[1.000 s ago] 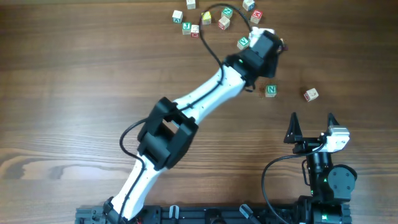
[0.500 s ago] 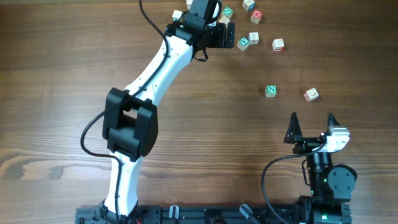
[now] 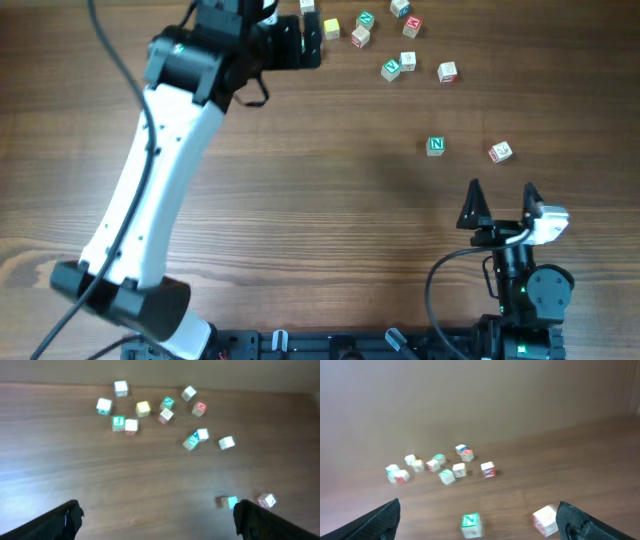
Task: Form a tower
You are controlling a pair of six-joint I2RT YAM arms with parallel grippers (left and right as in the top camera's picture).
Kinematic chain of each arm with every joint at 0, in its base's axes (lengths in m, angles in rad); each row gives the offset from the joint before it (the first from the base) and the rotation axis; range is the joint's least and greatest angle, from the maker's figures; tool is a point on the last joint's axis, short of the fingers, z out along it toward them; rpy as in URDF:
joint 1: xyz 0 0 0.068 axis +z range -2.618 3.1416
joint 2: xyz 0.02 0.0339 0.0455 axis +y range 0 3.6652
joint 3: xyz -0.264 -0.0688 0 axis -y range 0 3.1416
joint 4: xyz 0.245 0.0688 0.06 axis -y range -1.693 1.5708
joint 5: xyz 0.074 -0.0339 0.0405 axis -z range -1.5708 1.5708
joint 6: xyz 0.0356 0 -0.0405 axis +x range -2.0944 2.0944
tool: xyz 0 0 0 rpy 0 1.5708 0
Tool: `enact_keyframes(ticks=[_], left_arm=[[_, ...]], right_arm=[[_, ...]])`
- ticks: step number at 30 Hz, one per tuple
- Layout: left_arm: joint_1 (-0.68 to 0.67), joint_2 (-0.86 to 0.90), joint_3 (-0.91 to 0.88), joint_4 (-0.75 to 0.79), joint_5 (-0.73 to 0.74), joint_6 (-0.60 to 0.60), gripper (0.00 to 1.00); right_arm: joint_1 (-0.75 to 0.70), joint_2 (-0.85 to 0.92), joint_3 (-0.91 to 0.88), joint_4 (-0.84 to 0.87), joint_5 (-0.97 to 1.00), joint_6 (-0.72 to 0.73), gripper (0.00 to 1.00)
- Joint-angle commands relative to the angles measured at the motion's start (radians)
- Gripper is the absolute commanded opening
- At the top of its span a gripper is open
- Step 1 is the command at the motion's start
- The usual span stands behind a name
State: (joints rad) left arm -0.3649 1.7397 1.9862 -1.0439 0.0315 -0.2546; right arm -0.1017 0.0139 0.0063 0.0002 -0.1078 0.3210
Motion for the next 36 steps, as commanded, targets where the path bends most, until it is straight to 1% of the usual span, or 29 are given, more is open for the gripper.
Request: enact_keyframes(ticks=[1,3,4,6,7,10,12,16,18,20,22,24,27,28,30,31,33,36], left_arm=[[0.003,-0.055,-0.002,-0.164,-0.169,0.011,1.00],[0.003,-0.089,-0.002,-0.247,-0.172,0.011,1.00],[0.003,-0.106,-0.002,-0.275,-0.172,0.012,1.00],[0.003,-0.166,-0.004,-0.360,-0.196,0.011,1.00],[0.003,-0.187,-0.006,-0.386,-0.214,0.011,1.00],[0.003,-0.272,-0.029,-0.445,-0.287,-0.016,1.00],[0.003,-0.352,-0.072,-0.467,-0.295,-0.026,1.00],[0.003,-0.460,-0.155,-0.466,-0.295,-0.025,1.00],[0.003,-0.480,-0.170,-0.488,-0.294,-0.025,1.00],[0.003,-0.481,-0.170,-0.505,-0.293,-0.026,1.00],[0.003,-0.479,-0.170,-0.507,-0.291,-0.025,1.00],[0.003,-0.479,-0.170,-0.506,-0.291,-0.025,1.00],[0.003,-0.479,-0.170,-0.506,-0.291,-0.025,1.00],[0.003,-0.479,-0.170,-0.506,-0.291,-0.025,1.00],[0.003,-0.479,-0.170,-0.506,-0.291,-0.025,1.00],[0.003,-0.479,-0.170,-0.506,-0.291,-0.025,1.00],[0.003,-0.479,-0.170,-0.506,-0.291,-0.025,1.00],[0.003,-0.479,-0.170,-0.506,-0.291,-0.025,1.00]], right_arm=[[-0.005,0.008,-0.001,0.006,0.003,0.691,1.00],[-0.005,0.008,-0.001,0.006,-0.003,0.907,1.00],[-0.005,0.009,-0.001,0.008,-0.033,0.950,1.00],[-0.005,0.009,-0.001,0.063,-0.175,0.742,1.00],[-0.005,0.009,0.001,0.062,-0.224,0.672,1.00],[-0.005,0.035,0.046,-0.003,-0.283,0.616,1.00],[-0.005,0.101,0.122,-0.047,-0.305,0.556,0.99],[-0.005,0.338,0.361,-0.220,-0.304,0.377,1.00],[-0.005,0.529,0.557,-0.375,-0.305,0.280,1.00],[-0.005,0.715,0.756,-0.547,-0.313,0.223,1.00],[-0.005,0.859,0.909,-0.673,-0.383,0.204,1.00],[-0.005,0.948,0.974,-0.696,-0.478,0.204,1.00],[-0.004,1.041,0.978,-0.624,-0.479,0.234,1.00],[-0.002,1.075,0.978,-0.595,-0.509,0.252,1.00],[-0.002,1.115,0.989,-0.591,-0.553,0.290,1.00],[-0.002,1.155,1.020,-0.620,-0.546,0.311,0.99],[-0.002,1.221,1.112,-0.717,-0.470,0.333,1.00],[0.002,1.318,1.281,-0.859,-0.351,0.330,0.99]])
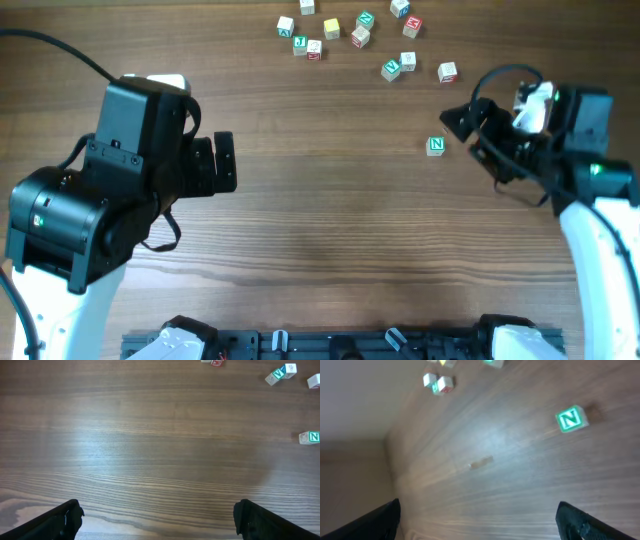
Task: Form a tower
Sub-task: 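Reach the right gripper into the pile and grasp the white 4 block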
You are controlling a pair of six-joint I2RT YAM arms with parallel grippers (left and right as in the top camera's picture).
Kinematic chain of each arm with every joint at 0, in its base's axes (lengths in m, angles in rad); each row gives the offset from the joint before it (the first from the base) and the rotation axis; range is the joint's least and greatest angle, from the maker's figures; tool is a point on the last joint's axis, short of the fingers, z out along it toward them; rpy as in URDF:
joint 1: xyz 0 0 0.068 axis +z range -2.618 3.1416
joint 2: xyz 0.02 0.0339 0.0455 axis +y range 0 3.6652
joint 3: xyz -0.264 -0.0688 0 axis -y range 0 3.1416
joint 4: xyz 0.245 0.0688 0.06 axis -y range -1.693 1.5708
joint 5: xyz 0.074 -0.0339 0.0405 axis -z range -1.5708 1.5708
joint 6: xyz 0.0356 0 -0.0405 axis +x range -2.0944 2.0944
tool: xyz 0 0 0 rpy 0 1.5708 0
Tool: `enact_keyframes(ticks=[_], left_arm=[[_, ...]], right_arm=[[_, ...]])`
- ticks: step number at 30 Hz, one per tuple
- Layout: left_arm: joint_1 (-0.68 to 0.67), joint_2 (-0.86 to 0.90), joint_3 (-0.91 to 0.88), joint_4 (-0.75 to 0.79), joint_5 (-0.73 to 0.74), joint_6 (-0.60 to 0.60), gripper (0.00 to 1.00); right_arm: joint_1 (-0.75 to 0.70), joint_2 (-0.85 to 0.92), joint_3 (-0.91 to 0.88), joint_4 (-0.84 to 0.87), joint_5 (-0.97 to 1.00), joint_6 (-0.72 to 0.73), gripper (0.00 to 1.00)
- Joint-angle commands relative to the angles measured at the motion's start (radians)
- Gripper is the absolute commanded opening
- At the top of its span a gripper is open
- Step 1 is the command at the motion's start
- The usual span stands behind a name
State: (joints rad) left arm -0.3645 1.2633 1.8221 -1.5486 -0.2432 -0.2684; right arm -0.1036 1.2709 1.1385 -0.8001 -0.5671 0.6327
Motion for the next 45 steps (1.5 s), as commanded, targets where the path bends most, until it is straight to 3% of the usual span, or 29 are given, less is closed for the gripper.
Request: enact_keyframes(ticks=[1,6,9,16,23,31,35,40,45], left_arm=[[0.003,-0.003,-0.006,-0.002,-0.016,-0.012,1.00],[0.003,-0.003,-0.006,-0.002,-0.016,-0.011,1.00],[0.003,-0.003,-0.006,-0.002,-0.016,-0.011,1.00],[0.003,-0.003,-0.006,-0.002,-0.016,-0.011,1.00],[0.003,-0.003,-0.006,-0.002,-0.016,-0.011,1.00],[0.003,-0.003,-0.006,-0.002,-0.016,-0.011,1.00],[0.003,-0.003,-0.006,-0.002,-0.016,-0.011,1.00],[0.003,-0.003,-0.006,-0.002,-0.016,-0.011,1.00],[0.003,-0.003,-0.006,-0.002,-0.016,-0.011,1.00]], right_arm=[[0.013,0.117,0.241,-0.116,0.160,0.018,1.00],[0.067,0.374,0.527,-0.268,0.262,0.008,0.99],[0.099,0.541,0.665,-0.272,0.322,-0.108,1.00],[0.166,0.844,0.742,-0.048,0.410,-0.268,1.00],[0.198,1.100,0.996,-0.003,0.518,-0.315,1.00],[0.244,1.226,1.007,0.196,0.542,-0.371,1.00],[0.262,1.266,1.006,0.217,0.552,-0.357,0.99],[0.262,1.275,1.006,0.185,0.620,-0.315,0.81],[0.262,1.275,1.006,0.127,0.628,-0.303,0.54]])
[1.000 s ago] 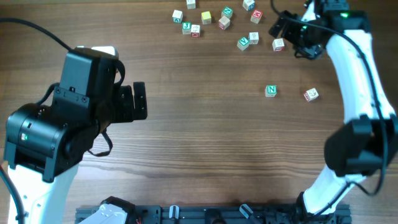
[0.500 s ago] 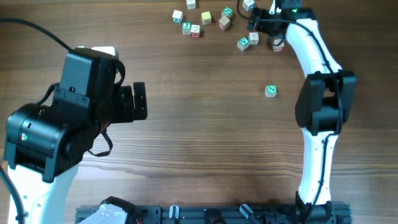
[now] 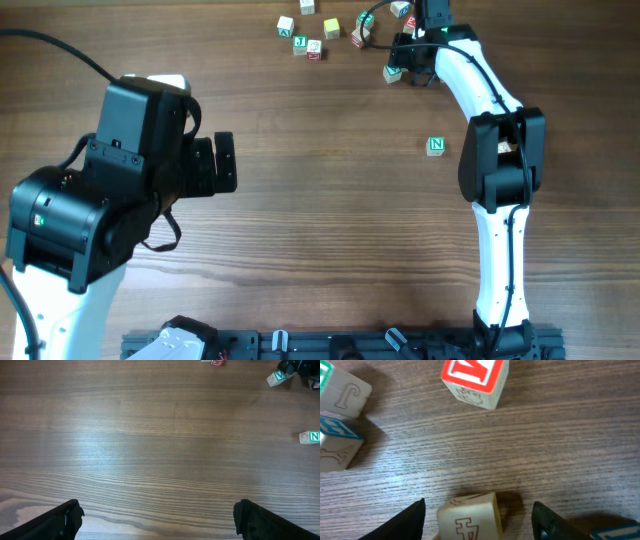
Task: Form a tower
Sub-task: 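Reach the right gripper into the pile and grasp the white 4 block, then carry the 4 block over the green N block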
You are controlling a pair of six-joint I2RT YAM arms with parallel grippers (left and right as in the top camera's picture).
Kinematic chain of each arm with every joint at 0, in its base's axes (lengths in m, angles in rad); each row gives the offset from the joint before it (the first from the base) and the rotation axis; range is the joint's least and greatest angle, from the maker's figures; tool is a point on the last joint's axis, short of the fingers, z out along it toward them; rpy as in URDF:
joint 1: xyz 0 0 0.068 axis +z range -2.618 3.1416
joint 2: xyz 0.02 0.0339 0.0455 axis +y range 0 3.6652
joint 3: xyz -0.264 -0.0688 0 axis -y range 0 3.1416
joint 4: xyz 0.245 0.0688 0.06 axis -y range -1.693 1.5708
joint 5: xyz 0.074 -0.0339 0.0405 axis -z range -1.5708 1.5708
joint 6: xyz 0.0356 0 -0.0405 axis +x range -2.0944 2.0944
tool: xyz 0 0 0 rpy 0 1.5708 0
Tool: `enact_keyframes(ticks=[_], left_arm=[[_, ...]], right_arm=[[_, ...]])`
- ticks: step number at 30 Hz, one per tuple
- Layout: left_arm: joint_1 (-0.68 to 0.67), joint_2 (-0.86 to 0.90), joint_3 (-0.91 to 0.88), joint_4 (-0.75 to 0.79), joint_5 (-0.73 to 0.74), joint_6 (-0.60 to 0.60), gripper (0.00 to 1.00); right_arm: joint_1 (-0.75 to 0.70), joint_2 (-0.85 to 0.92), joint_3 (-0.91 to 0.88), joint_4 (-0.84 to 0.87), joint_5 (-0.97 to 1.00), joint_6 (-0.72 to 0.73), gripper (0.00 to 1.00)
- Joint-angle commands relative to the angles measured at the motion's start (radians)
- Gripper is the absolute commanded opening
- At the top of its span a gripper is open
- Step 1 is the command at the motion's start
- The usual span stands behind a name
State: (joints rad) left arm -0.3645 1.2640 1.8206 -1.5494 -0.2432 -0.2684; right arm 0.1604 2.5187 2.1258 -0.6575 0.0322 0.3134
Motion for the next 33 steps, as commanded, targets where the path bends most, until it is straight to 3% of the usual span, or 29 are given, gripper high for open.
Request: enact_keyframes(ticks=[1,4,8,24,33], left_arm=[[0.003,-0.003,-0.004,-0.001,-0.016,-0.011,1.00],[0.003,-0.003,-0.004,-0.001,-0.016,-0.011,1.00],[0.003,-0.003,-0.004,-0.001,-0.016,-0.011,1.00],[0.003,-0.003,-0.004,-0.001,-0.016,-0.011,1.00],[0.003,-0.003,-0.004,-0.001,-0.016,-0.011,1.00]], right_arm=[[-0.002,0.027,0.019,-0.026,0.028,0.032,0.48],[-0.002,0.021,0.019,-0.047,0.027,0.057,0.31],[-0.002,-0.034,0.020,-0.077,0.027,0.053,0.19],[-0.002,-0.682,0.020,-0.437,-0.121,0.056,0.14],[-0.002,-0.727,0.019,-0.761,-0.090,-0.025,0.14]])
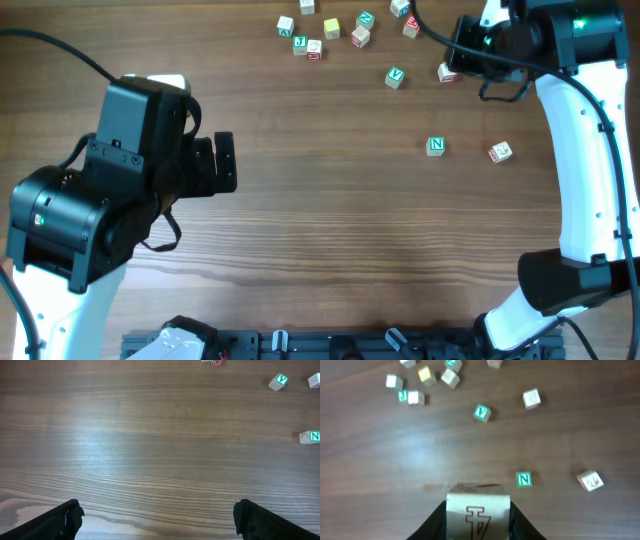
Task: Form a tower
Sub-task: 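Carry the 4 block over the green N block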
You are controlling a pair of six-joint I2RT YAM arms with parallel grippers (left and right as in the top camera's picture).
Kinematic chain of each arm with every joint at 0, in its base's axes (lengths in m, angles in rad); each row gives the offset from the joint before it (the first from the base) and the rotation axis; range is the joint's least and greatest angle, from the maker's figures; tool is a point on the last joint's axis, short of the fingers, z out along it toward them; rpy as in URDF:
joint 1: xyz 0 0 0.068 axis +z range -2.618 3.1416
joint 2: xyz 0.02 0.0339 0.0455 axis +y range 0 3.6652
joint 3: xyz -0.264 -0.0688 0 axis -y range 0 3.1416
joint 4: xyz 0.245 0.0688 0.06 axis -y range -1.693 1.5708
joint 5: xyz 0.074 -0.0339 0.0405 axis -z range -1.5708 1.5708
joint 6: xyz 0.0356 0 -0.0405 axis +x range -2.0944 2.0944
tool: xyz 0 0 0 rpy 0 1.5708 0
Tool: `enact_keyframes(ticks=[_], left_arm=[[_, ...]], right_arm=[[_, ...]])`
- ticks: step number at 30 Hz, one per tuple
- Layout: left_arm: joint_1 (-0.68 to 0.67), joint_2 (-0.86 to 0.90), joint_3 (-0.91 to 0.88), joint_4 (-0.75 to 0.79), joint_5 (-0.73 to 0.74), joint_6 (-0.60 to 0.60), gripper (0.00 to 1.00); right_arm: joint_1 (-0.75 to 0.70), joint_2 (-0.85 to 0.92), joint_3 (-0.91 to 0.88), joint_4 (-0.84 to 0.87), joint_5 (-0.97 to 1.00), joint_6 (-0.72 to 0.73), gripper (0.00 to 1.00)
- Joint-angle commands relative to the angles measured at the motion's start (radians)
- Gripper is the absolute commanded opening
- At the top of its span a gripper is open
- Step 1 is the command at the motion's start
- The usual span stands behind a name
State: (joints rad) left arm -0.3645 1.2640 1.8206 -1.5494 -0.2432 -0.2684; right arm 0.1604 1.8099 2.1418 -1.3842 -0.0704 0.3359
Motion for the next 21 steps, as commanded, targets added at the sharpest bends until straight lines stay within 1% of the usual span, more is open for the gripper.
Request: enact_keyframes(ticks=[1,8,9,11,13,15,16,18,21], left_arm=[[0.003,-0.003,-0.004,-0.001,-0.016,-0.011,1.00],[0.003,-0.003,-0.004,-0.001,-0.016,-0.012,1.00],[0.003,-0.003,-0.004,-0.001,-0.016,-0.011,1.00],[0.003,-0.003,-0.004,-0.001,-0.016,-0.012,1.00],[0.003,-0.003,-0.004,-0.001,-0.016,-0.011,1.00],[0.003,-0.003,-0.004,-0.001,-0.016,-0.011,1.00],[0.003,-0.003,-0.004,-0.001,-0.016,-0.011,1.00],[0.003,-0.003,-0.004,-0.001,-0.016,-0.011,1.00],[0.003,-0.003,-0.004,-0.001,-0.016,-0.011,1.00]], right_arm=[[-0.002,-0.018,0.003,-0.047,0.014,-0.046,0.15],[-0.002,-0.017,-0.002,-0.079,0.014,-0.045,0.16],[-0.002,-0.017,-0.002,-0.097,0.022,-0.048,0.15],[-0.002,-0.017,-0.002,-0.188,0.079,-0.047,0.16],[-0.002,-0.017,-0.006,-0.225,0.077,-0.066,0.15],[-0.002,-0.021,-0.006,-0.224,0.078,-0.076,0.16],[-0.002,-0.021,-0.006,-0.224,0.079,-0.092,0.18],[-0.002,-0.018,-0.010,-0.224,0.103,-0.101,0.19],[-0.002,-0.017,-0.094,-0.211,0.105,-0.101,0.20]])
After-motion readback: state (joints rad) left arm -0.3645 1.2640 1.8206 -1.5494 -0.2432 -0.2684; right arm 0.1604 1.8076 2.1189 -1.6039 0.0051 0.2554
